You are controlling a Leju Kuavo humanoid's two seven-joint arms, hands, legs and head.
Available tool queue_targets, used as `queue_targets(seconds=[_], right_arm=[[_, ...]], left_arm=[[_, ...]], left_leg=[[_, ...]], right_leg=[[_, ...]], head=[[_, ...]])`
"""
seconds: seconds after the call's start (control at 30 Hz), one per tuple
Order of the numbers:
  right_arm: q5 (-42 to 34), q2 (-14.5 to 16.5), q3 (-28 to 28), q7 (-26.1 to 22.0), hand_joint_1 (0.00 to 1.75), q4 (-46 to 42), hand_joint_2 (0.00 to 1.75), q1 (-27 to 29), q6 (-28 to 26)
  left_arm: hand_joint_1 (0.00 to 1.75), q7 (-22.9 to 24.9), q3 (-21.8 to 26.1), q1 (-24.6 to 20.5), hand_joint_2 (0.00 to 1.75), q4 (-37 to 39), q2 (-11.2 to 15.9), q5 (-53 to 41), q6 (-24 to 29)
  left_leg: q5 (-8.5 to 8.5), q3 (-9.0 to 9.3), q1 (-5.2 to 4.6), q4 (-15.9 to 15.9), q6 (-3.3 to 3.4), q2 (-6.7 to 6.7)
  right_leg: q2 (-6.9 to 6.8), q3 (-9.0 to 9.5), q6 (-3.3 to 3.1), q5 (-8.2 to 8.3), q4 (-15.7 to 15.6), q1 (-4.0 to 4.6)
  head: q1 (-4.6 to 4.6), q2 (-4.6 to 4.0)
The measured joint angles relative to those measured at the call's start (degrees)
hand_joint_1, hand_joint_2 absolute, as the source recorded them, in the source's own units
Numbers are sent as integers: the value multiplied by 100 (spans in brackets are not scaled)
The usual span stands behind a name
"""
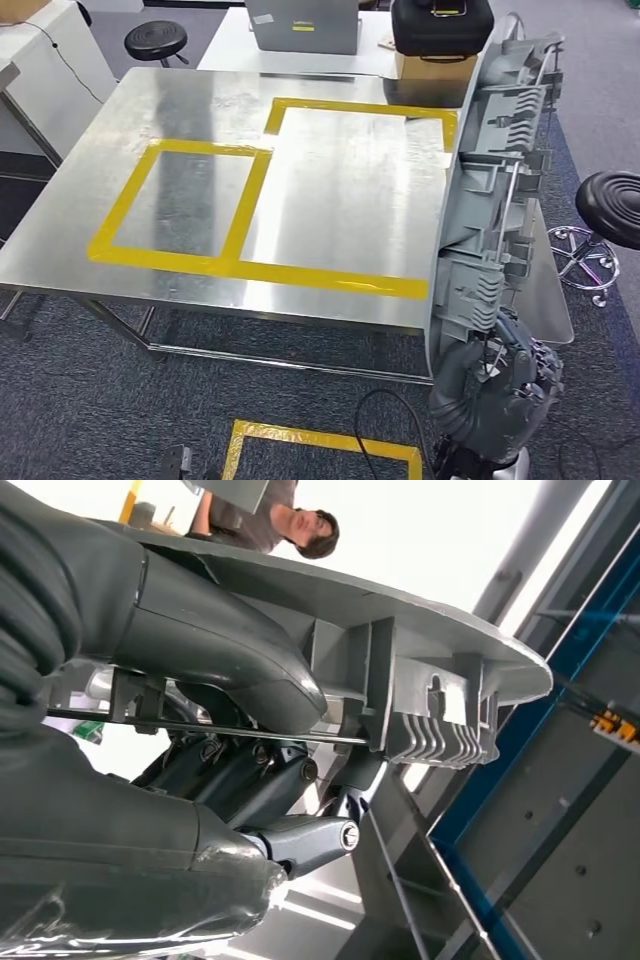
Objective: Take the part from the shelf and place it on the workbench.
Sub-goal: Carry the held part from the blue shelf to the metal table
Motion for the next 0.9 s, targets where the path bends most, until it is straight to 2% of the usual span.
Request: queue_targets(seconds=[0.1,0.13,0.17,0.23,0.27,0.3,0.33,0.37,0.4,0.47,0.5,0.6,0.67,0.7,0.77,0.8,0.83,0.87,0.9], right_arm=[[2,-1,0,0,175,-1,175,-3,-1],[2,-1,0,-1,175,-1,175,-5,-1],[3,-2,0,-2,175,-1,175,-6,-2],[5,-4,0,-3,175,-1,175,-7,-2],[5,-4,0,-3,175,1,175,-7,-2],[6,-4,0,-3,175,3,175,-7,-2],[7,-4,0,-2,175,4,175,-7,-2],[9,-4,0,-2,175,5,175,-8,-2],[11,-4,0,-2,175,5,175,-9,-2],[17,-4,1,-3,175,5,175,-12,-2],[20,-4,1,-3,175,5,175,-13,-2],[24,-4,4,1,175,10,175,-13,-2],[28,-4,6,1,175,14,175,-14,-2],[35,-4,7,0,175,15,175,-15,-2],[53,-4,7,-1,175,17,175,-16,-2],[60,-4,7,-1,175,17,175,-16,-2],[66,-4,7,-1,175,18,175,-15,-2],[69,-4,7,0,175,19,175,-15,-2],[71,-4,7,0,175,19,175,-15,-2]], left_arm=[[0,2,1,5,175,0,-5,1,2],[0,1,2,4,175,0,-7,1,2],[0,1,2,0,175,0,-10,1,3],[0,3,3,-2,175,0,-14,2,10],[0,7,3,-1,175,0,-15,3,19],[0,11,4,0,175,0,-15,5,28],[0,16,5,0,175,0,-15,7,37],[0,19,6,0,175,0,-16,7,42],[0,20,7,0,175,0,-16,7,45],[0,19,7,-5,175,0,-17,8,39],[0,14,7,-6,175,0,-17,9,19],[0,-38,7,-20,175,-1,-18,1,-102],[0,-50,7,-32,175,-2,-19,-17,-92],[0,-32,7,-32,175,-2,-19,-23,-36],[0,18,7,-26,175,-2,-17,-27,98],[0,37,8,-23,175,-2,-17,-25,147],[0,52,8,-22,175,-2,-17,-19,179],[0,72,9,-23,175,-2,-17,-13,203],[0,89,9,-24,175,-2,-17,-7,223]], left_leg=[[19,42,-2,-79,90,-16],[24,64,9,-100,121,-19],[26,88,21,-120,150,-20],[4,124,23,-123,190,-20],[-8,139,22,-123,200,-20],[-22,156,22,-122,207,-21],[-38,177,24,-121,204,-26],[-57,206,29,-119,193,-34],[-80,236,33,-115,174,-43],[-125,267,14,-87,112,-58],[-142,266,3,-80,81,-61],[-242,286,2,-92,-15,-54],[-388,202,9,158,-76,-38],[-511,49,13,451,-97,-33],[-797,-409,15,1189,-114,-31],[-826,-595,14,1424,-110,-31],[-737,-689,14,1474,-99,-31],[-543,-672,13,1319,-82,-31],[-293,-565,12,1013,-60,-30]], right_leg=[[-12,23,110,-44,-22,-1],[-18,-2,139,-112,56,-1],[-23,-83,159,-236,253,1],[-29,-409,186,-579,963,2],[-29,-579,198,-692,1304,0],[-30,-684,210,-706,1493,-1],[-32,-685,221,-607,1458,-5],[-35,-572,228,-417,1202,-11],[-39,-393,234,-204,825,-18],[-38,-54,212,20,170,-19],[-33,18,180,26,27,-16],[-2,54,32,-106,-26,-8],[-13,155,-40,-139,-45,-22],[-30,208,-65,-133,-49,-26],[-47,268,-92,-143,-45,-19],[-39,286,-97,-165,-45,-14],[-30,307,-94,-191,-45,-11],[-20,336,-86,-221,-45,-10],[-12,374,-73,-255,-45,-9]], head=[[-3,0],[7,0],[19,0],[39,0],[40,0],[40,0],[42,1],[41,1],[44,1],[43,1],[36,1],[12,1],[-25,0],[-46,0],[-71,0],[-76,0],[-77,0],[-79,0],[-79,0]])
